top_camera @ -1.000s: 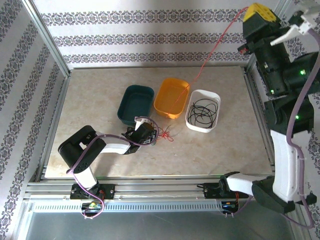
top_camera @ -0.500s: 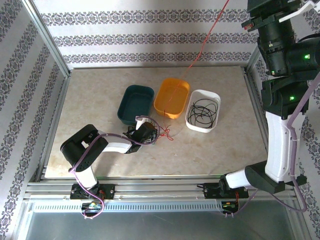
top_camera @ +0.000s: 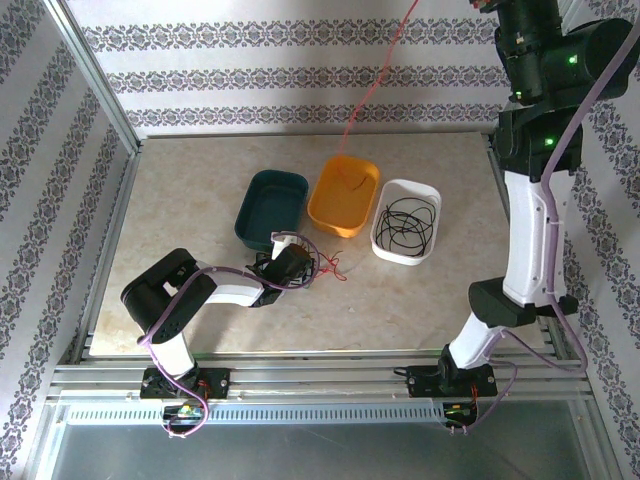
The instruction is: Untangle the cables
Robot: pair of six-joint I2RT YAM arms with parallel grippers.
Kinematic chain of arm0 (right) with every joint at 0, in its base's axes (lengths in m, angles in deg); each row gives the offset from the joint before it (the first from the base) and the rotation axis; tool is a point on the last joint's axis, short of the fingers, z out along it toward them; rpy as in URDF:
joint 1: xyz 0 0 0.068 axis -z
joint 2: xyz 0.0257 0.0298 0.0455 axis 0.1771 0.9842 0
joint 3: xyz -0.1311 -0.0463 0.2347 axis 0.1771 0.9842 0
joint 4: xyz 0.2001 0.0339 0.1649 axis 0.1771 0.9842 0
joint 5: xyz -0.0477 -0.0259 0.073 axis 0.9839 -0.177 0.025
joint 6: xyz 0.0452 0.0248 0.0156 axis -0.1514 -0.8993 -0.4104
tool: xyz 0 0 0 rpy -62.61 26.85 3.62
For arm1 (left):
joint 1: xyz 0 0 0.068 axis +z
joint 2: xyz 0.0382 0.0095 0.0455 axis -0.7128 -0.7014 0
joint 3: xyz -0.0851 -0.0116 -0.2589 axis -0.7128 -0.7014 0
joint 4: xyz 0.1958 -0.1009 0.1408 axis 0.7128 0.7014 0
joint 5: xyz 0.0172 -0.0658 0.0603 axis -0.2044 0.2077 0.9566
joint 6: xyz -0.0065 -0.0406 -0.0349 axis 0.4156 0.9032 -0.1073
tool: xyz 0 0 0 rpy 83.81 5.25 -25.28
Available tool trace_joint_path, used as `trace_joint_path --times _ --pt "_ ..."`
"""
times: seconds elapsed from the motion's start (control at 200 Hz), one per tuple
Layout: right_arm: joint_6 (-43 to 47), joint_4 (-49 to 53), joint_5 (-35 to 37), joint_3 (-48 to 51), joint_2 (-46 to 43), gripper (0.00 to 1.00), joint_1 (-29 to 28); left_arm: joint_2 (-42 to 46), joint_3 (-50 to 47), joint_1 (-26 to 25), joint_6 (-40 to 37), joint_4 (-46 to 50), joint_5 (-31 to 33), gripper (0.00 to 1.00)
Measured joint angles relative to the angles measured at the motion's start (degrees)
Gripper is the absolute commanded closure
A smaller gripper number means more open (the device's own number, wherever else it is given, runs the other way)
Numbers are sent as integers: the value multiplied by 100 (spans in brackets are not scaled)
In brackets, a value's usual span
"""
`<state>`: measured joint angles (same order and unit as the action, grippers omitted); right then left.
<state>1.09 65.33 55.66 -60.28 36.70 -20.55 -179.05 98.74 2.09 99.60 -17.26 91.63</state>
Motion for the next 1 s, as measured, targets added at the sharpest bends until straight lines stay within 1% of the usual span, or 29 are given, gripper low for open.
trace_joint_path --times 0.12,0.43,0.575,0.79,0.864,0.999 --pt "-144 11 -2 -55 129 100 48 0 0 0 2 -2 2 1" --pt "-448 46 -140 868 291 100 87 0 -2 0 0 -9 7 1" --pt "-463 120 -142 990 452 100 87 0 -7 0 2 -13 17 1" --pt "-461 114 -142 1145 450 100 85 4 -28 0 2 -50 20 1" --pt "-461 74 -138 1392 407 100 85 4 -28 0 0 -52 20 1" --pt "-382 11 -105 2240 238 100 24 7 -28 0 2 -52 20 1"
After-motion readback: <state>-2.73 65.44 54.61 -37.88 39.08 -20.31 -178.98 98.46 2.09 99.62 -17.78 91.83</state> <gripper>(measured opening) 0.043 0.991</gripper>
